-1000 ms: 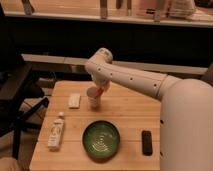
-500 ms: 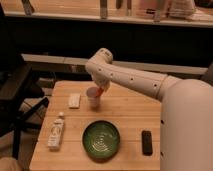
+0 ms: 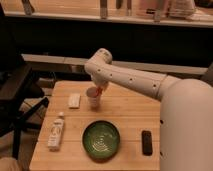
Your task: Place the pepper in the ceramic cup
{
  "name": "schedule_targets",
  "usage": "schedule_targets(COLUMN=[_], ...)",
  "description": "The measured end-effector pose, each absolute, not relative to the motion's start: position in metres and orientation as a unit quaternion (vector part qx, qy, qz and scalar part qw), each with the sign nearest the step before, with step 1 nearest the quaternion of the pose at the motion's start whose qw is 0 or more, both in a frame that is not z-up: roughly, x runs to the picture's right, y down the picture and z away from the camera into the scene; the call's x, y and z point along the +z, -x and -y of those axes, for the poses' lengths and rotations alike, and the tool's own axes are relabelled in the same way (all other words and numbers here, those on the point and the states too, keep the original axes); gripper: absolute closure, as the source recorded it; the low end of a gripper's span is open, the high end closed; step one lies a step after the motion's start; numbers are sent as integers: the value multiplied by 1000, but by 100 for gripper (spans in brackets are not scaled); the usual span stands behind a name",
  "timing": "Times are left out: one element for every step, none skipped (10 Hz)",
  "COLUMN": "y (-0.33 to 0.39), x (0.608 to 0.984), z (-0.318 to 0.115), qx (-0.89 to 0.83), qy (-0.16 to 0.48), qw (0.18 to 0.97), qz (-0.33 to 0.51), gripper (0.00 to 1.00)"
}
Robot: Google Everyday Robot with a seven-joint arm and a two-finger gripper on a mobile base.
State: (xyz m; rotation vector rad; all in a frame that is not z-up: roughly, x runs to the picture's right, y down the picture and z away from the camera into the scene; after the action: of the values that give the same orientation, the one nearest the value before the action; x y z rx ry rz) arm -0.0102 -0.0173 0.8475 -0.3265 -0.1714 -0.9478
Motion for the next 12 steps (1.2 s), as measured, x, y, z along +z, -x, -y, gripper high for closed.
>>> schedule_targets(y=[10, 9, 9, 9, 10, 9, 9, 9, 10, 10, 9, 10], x=[848, 848, 848, 848, 848, 848, 849, 849, 849, 849, 849, 849], z=[18, 18, 19, 19, 20, 20, 21, 21, 21, 21, 22, 22], qx=[-454, -455, -456, -457, -458, -459, -459, -460, -461, -462, -463, -465], qy=[155, 153, 152, 150, 149, 147, 146, 145, 143, 142, 140, 138], qw=[873, 873, 873, 873, 873, 872, 872, 872, 872, 871, 871, 870], qz=[83, 83, 84, 84, 84, 84, 84, 84, 85, 85, 85, 86], gripper=[79, 65, 56, 47, 36, 27, 21, 20, 20, 20, 24, 34])
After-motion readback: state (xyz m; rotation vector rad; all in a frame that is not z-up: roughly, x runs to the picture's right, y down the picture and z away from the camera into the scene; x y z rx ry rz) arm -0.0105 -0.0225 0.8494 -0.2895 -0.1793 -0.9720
